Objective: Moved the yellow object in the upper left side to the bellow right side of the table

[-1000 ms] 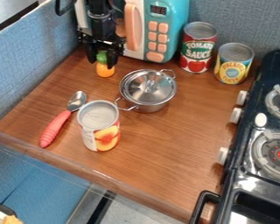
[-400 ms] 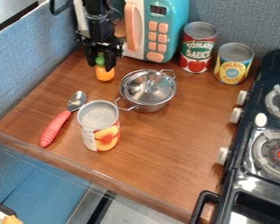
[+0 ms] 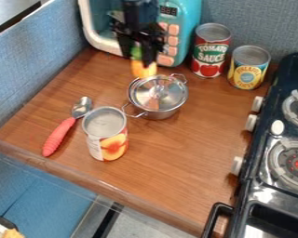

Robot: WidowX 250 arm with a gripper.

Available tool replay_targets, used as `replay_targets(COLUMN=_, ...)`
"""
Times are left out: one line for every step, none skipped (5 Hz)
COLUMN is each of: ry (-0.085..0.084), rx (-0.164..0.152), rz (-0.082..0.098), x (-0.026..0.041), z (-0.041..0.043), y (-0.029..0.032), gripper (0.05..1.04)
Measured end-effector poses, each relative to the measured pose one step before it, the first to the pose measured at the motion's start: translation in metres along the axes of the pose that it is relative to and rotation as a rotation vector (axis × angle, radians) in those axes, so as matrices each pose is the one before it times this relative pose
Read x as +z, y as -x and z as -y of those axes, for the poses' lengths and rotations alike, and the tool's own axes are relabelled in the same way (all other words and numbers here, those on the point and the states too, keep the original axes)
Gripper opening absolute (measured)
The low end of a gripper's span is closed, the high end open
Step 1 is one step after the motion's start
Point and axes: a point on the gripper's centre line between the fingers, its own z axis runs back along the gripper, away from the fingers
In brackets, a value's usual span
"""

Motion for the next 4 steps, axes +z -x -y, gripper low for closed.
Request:
replay_targets(ry=0.0150, rx=-0.0625, rz=0.0058, x=0.00659, z=0.04021, y=0.02275, gripper=0.598)
replay_targets(ry=-0.0150, rx=-0.0679, rz=-0.0342, x=-0.01040, z=0.03746, y=0.02165, gripper=0.598)
replay_targets(ry=-0.0255, rx=0.0040, rz=-0.0374, x=-0.01583, z=0.00864, y=0.01829, gripper=0.598)
replay_targets(ry=0.0227, rx=0.0102, rz=-0.0366, x=-0.02098, z=0.00780, y=0.01168, gripper=0.598)
